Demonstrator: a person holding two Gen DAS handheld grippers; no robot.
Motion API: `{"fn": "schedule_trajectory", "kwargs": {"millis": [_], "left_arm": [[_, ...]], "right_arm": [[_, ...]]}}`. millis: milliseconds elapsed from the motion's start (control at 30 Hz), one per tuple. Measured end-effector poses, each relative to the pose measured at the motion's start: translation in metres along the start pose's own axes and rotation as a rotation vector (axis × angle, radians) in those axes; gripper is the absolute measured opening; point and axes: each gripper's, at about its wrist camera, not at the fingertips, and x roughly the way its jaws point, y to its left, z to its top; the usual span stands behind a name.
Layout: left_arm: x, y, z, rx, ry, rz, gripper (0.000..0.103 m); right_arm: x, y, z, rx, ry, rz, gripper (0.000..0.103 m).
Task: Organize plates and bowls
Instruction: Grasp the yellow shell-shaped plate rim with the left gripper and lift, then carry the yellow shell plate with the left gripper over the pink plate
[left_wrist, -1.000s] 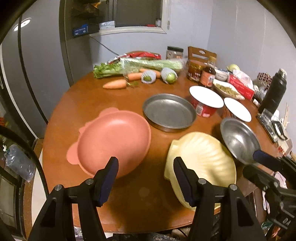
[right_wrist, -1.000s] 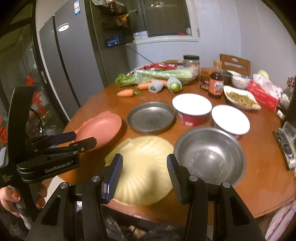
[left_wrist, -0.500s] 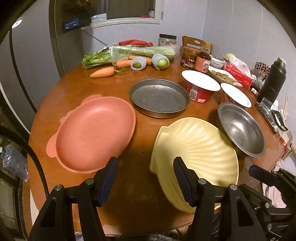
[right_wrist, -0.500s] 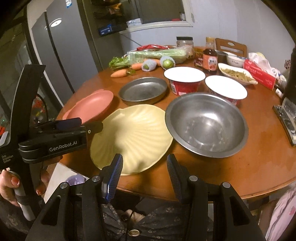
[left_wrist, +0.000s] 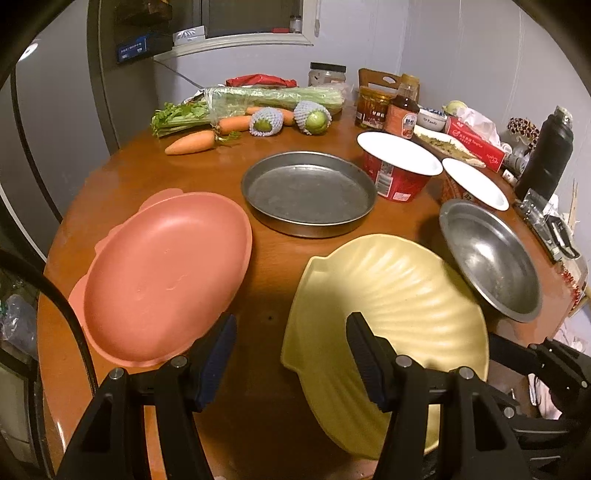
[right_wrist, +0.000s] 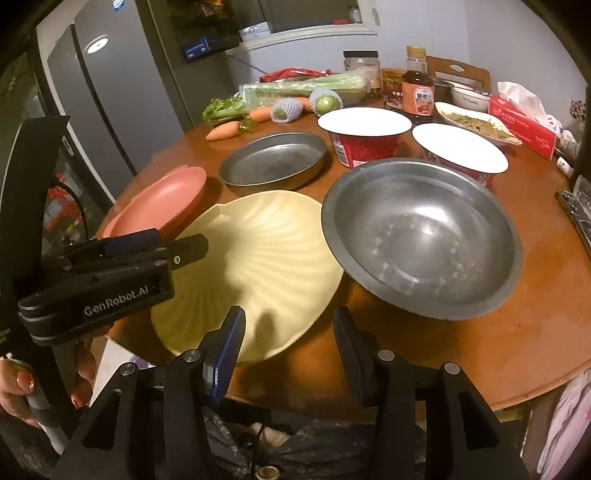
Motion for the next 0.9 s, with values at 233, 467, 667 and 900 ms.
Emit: {"fn": "schedule_trajectory", "kwargs": {"millis": [233, 467, 667, 900], "left_arm": [[0.01, -0.004, -0.004, 0.0, 0.019, -0.08, 0.061], [0.002, -0.004, -0.008, 0.013, 0.002, -0.089, 0.061], [-0.012, 0.004, -0.012, 0.003, -0.017, -0.068, 0.061], [-0.038, 0.017, -0.011, -0.018, -0.067, -0.049, 0.061]], "right_arm": [[0.009, 0.005, 0.003, -0.036, -0.014, -0.007, 0.049], [0.01, 0.015, 0.005, -0.075, -0.029, -0.018, 0.045], [0.006, 0.025, 0.006, -0.1, -0.035, -0.007, 0.045], [-0.006, 0.04, 0.008, -0.12, -0.065, 0.016, 0.045]]}}
